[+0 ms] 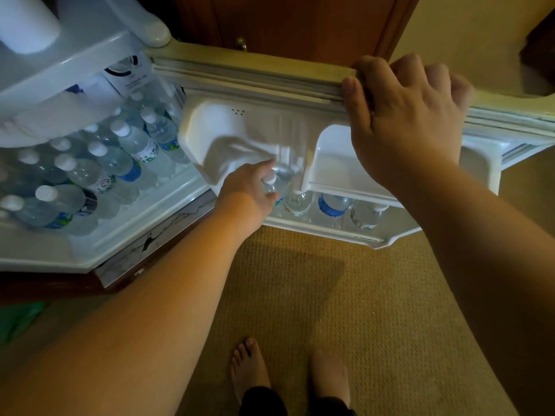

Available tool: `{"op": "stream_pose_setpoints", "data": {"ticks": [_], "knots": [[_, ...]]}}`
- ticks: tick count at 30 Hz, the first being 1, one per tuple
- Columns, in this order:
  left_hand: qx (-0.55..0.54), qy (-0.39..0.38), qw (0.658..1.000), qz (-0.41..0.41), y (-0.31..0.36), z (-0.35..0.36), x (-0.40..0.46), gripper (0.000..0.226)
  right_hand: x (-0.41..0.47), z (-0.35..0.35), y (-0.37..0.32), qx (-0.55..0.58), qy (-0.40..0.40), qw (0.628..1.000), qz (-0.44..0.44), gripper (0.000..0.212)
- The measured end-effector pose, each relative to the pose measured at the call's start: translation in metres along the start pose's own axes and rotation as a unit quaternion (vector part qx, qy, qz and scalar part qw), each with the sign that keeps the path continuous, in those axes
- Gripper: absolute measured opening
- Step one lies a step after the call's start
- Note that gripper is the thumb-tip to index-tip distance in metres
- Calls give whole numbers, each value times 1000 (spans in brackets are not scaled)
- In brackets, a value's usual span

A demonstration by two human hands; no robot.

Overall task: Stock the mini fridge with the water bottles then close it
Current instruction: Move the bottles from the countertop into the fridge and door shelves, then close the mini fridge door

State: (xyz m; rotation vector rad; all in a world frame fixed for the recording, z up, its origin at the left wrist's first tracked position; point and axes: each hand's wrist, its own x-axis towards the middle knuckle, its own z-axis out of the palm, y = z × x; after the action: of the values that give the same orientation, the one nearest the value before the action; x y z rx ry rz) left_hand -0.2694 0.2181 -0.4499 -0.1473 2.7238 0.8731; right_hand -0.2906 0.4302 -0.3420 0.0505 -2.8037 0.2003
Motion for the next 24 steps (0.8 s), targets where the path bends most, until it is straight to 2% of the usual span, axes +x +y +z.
{"op": "stream_pose_setpoints", "data": {"ticks": [6,12,16,24], "knots": [[-16,40,999,-3,7,-18,-59,59,-1,-6,-2,-5,-23,1000,4,50],[-76,79,994,-6,31,-58,-134,54,0,-25,-9,3,-110,994,24,53],[-74,122,990,-12,61,-103,-178,53,1,-45,-10,-2,-187,982,19,54],[-18,261,965,-1,111,-224,-224,50,-7,-79,-26,15,-306,951,46,41]]}}
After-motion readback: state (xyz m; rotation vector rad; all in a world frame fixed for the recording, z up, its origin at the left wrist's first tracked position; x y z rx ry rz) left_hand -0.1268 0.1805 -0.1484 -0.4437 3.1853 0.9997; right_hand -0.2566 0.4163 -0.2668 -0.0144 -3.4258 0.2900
